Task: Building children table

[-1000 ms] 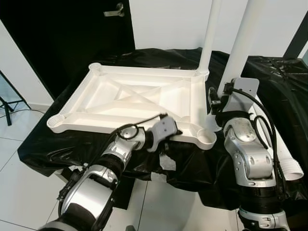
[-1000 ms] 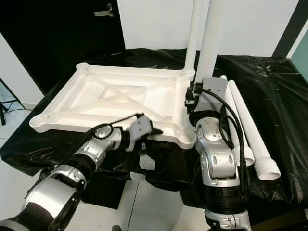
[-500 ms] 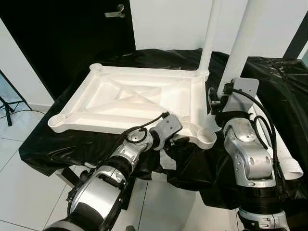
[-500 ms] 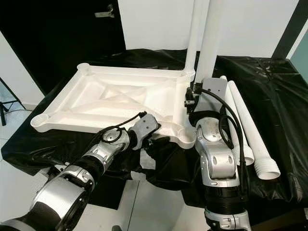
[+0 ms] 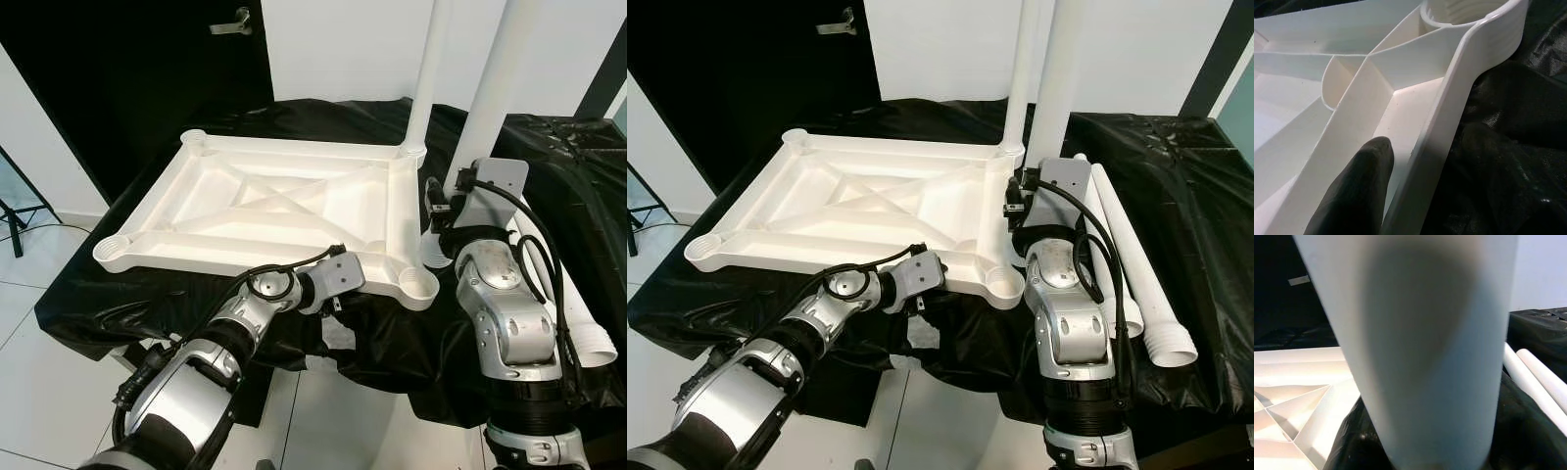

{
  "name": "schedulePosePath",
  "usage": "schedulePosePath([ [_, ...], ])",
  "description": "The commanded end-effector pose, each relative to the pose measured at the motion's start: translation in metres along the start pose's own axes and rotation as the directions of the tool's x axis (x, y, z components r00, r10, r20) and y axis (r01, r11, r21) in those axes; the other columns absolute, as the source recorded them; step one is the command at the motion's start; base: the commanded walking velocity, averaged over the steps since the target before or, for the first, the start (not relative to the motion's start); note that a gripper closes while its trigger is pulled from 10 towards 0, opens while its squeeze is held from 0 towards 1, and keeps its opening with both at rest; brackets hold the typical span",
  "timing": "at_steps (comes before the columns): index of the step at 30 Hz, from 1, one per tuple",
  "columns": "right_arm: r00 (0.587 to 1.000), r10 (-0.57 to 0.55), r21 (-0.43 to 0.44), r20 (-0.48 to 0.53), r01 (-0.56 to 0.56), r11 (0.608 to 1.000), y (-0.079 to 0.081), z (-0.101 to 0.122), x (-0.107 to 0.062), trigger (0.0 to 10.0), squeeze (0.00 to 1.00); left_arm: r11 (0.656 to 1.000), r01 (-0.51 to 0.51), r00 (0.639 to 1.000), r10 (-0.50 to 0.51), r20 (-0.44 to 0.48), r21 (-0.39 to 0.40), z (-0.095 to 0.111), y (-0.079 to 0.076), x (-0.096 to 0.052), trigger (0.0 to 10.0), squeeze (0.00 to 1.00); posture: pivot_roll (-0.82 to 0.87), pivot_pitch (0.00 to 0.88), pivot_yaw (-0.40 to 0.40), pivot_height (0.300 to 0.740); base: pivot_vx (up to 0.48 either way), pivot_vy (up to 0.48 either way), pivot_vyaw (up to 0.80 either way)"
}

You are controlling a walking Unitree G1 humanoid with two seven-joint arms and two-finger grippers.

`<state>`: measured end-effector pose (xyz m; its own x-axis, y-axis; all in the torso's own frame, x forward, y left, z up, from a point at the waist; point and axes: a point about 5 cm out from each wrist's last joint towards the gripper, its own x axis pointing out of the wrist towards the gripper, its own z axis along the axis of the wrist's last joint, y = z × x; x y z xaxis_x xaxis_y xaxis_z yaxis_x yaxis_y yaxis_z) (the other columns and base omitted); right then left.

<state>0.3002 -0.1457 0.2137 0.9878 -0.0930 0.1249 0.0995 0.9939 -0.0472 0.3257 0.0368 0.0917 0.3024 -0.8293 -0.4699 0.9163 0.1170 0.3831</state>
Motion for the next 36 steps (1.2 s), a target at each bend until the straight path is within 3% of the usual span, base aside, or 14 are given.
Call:
schedulePosePath([
  [1, 1.0, -0.004, 0.008, 0.017, 0.004, 1.0, 0.0, 0.003, -0.002, 10.0, 0.0, 0.918, 0.393, 0.916, -0.396, -0.06, -0.051, -0.017, -0.039, 0.002, 10.0, 0.0, -0.17, 0.0, 0.038, 0.74, 0.0, 0.0, 0.0],
  [2, 1.0, -0.002, 0.01, 0.019, 0.002, 1.0, 0.001, 0.004, -0.002, 10.0, 0.0, 0.922, 0.387, 0.922, -0.387, -0.014, -0.032, -0.007, -0.039, 0.009, 0.9, 0.0, -0.17, 0.0, 0.04, 0.74, 0.0, 0.0, 0.0],
  [5, 1.0, -0.002, 0.011, 0.02, 0.002, 1.0, 0.002, 0.004, -0.002, 10.0, 0.0, 0.924, 0.381, 0.925, -0.381, -0.001, -0.026, -0.004, -0.039, 0.011, 0.9, 0.0, -0.17, 0.0, 0.04, 0.74, 0.0, 0.0, 0.0],
  [6, 1.0, -0.002, 0.011, 0.02, 0.002, 1.0, 0.002, 0.004, -0.001, 10.0, 0.0, 0.931, 0.365, 0.931, -0.365, 0.011, -0.021, 0.0, -0.038, 0.013, 1.6, 0.0, -0.17, 0.0, 0.042, 0.74, 0.0, 0.0, 0.0],
  [7, 1.0, -0.003, 0.012, 0.021, 0.003, 1.0, 0.002, 0.004, -0.002, 10.0, 0.0, 0.949, 0.316, 0.949, -0.315, 0.03, -0.017, 0.006, -0.035, 0.018, 10.0, 0.0, -0.17, 0.0, 0.044, 0.74, 0.0, 0.0, 0.0],
  [8, 1.0, -0.003, 0.012, 0.021, 0.003, 1.0, 0.002, 0.004, -0.002, 10.0, 0.0, 0.949, 0.316, 0.949, -0.315, 0.03, -0.017, 0.006, -0.035, 0.018, 10.0, 0.0, -0.17, 0.0, 0.044, 0.74, 0.0, 0.0, 0.0],
  [11, 1.0, -0.01, 0.011, 0.021, 0.01, 1.0, 0.0, 0.004, -0.003, 10.0, 0.0, 0.988, 0.146, 0.987, -0.142, 0.074, -0.053, 0.022, -0.026, 0.032, 10.0, 0.0, -0.18, 0.0, 0.043, 0.74, 0.0, 0.0, 0.0],
  [17, 1.0, -0.006, 0.015, 0.012, 0.006, 1.0, -0.001, 0.003, -0.006, 10.0, 0.0, 0.995, 0.02, 0.998, -0.014, 0.061, -0.097, 0.029, -0.02, 0.041, 10.0, 0.0, -0.19, 0.0, 0.042, 0.74, 0.0, 0.0, 0.0],
  [25, 0.999, 0.034, 0.023, -0.02, -0.033, 0.999, 0.0, -0.004, -0.018, 10.0, 0.0, 0.994, -0.015, 0.998, 0.021, 0.059, -0.109, 0.029, -0.021, 0.043, 10.0, 0.0, -0.19, 0.0, 0.043, 0.74, 0.0, 0.0, 0.0],
  [29, 0.984, 0.164, 0.061, -0.073, -0.16, 0.985, 0.005, -0.015, -0.037, 10.0, 0.0, 0.991, -0.036, 0.998, 0.042, 0.046, -0.126, 0.024, -0.021, 0.042, 10.0, 0.0, -0.19, 0.0, 0.045, 0.74, 0.0, 0.0, 0.0],
  [36, 0.964, 0.246, 0.046, -0.099, -0.243, 0.969, 0.007, -0.02, -0.043, 10.0, 0.0, 0.991, -0.042, 0.998, 0.049, 0.047, -0.13, 0.027, -0.021, 0.044, 10.0, 0.0, -0.2, 0.0, 0.046, 0.74, 0.0, 0.0, 0.0],
])
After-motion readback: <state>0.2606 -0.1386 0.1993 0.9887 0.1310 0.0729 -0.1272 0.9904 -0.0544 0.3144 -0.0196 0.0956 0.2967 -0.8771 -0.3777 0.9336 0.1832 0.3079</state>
